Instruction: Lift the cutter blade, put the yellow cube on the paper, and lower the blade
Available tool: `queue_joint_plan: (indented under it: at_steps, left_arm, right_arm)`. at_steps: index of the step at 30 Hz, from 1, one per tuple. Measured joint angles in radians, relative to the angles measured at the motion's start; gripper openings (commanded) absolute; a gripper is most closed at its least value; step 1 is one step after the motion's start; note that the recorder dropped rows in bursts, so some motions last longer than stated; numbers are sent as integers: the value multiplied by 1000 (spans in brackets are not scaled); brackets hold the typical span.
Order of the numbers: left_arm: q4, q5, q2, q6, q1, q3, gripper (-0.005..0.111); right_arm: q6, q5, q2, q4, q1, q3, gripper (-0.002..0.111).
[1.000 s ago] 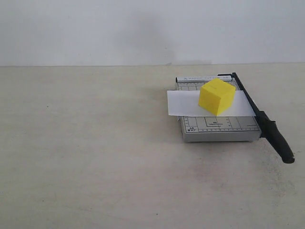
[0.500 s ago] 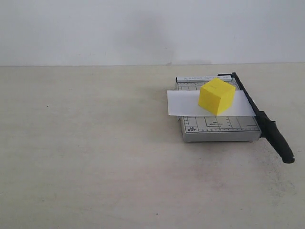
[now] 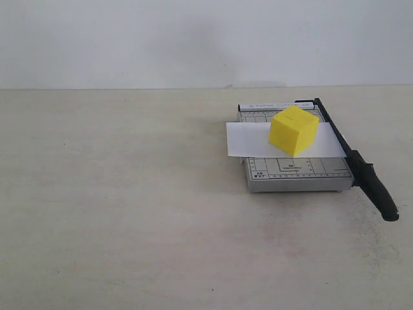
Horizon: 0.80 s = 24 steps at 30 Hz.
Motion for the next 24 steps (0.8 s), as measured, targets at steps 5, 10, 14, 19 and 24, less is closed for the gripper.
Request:
queue_joint_plan:
  at_steps: [5,10,14,19,24]
  left_arm:
    - [86,99,0,20,13,0,5]
    - [97,106,0,34,5,2,5]
    - [97,106,0,34,-42,2,5]
    - [97,108,0,38,-54,2,5]
    - [89,108,0,72,-54,2,5]
  right_arm:
    - [0,0,0,0,0,0,0]
    - [0,0,0,0,0,0,0]
    - [0,0,0,0,0,0,0]
    - [0,0,0,0,0,0,0]
    - [0,0,0,0,0,0,0]
